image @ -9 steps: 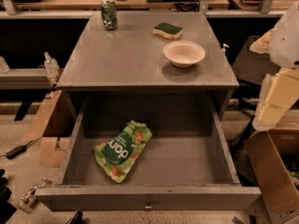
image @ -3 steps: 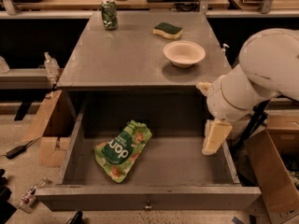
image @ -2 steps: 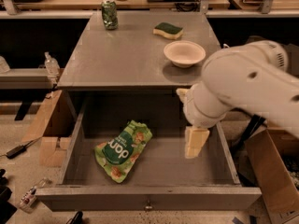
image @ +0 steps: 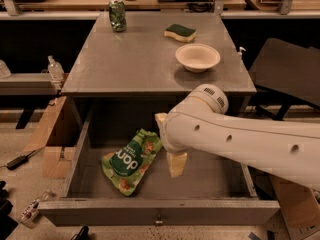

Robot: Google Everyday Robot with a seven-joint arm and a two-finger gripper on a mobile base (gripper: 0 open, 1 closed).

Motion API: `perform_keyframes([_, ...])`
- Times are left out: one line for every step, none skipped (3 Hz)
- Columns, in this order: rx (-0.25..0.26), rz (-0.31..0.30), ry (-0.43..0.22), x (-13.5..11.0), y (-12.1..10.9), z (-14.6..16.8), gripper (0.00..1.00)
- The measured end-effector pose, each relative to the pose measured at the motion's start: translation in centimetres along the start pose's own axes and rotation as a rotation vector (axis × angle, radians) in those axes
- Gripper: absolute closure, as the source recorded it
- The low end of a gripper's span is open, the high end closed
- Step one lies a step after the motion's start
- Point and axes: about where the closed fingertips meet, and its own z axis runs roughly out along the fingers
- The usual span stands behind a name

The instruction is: Pick green rice chip bag from top drawer and place on counter

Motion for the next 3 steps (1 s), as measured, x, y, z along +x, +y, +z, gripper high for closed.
perform_keyframes([-0.002, -0.111, -0.021, -2.4, -0.6, 5.4, 0.0])
perform_keyframes([-0.02, -0.189, -0.04, -3.9, -0.8, 8.2, 0.0])
perform_keyframes([-0.045, -0.274, -0.063, -5.9, -0.8, 10.1, 0.0])
